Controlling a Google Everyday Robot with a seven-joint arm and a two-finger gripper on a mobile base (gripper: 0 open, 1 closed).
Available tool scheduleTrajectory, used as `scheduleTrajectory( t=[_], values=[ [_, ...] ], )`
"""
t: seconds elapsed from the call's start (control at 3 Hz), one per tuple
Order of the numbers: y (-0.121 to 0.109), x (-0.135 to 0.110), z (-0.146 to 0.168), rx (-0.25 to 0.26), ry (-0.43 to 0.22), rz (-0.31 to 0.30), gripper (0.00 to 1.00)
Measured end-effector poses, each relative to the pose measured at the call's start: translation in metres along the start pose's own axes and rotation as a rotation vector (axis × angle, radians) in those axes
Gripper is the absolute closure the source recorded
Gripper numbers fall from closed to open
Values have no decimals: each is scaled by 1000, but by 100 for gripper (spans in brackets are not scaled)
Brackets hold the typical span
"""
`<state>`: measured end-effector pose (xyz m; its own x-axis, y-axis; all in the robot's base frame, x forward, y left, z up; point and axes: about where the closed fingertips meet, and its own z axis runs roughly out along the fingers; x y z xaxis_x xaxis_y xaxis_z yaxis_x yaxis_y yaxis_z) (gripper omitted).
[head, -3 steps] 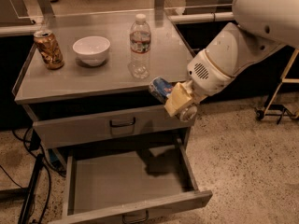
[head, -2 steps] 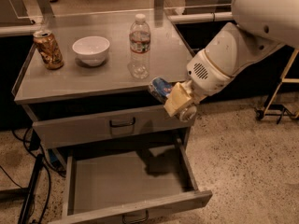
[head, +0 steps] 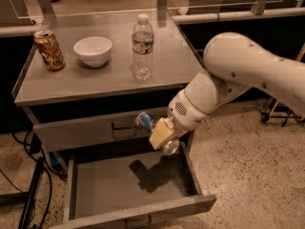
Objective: Place redbull can into middle drawer
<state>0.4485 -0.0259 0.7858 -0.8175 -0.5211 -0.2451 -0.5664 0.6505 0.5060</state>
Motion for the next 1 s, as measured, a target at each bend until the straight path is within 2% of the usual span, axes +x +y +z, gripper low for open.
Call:
scheduleTrajectory(
  t=[0.33, 0.67, 1.0],
  values=[
    [-11, 8, 52, -57, 49, 44, 100],
    [-11, 8, 52, -57, 49, 44, 100],
    [-14, 14, 76, -96, 72, 60, 100]
  ],
)
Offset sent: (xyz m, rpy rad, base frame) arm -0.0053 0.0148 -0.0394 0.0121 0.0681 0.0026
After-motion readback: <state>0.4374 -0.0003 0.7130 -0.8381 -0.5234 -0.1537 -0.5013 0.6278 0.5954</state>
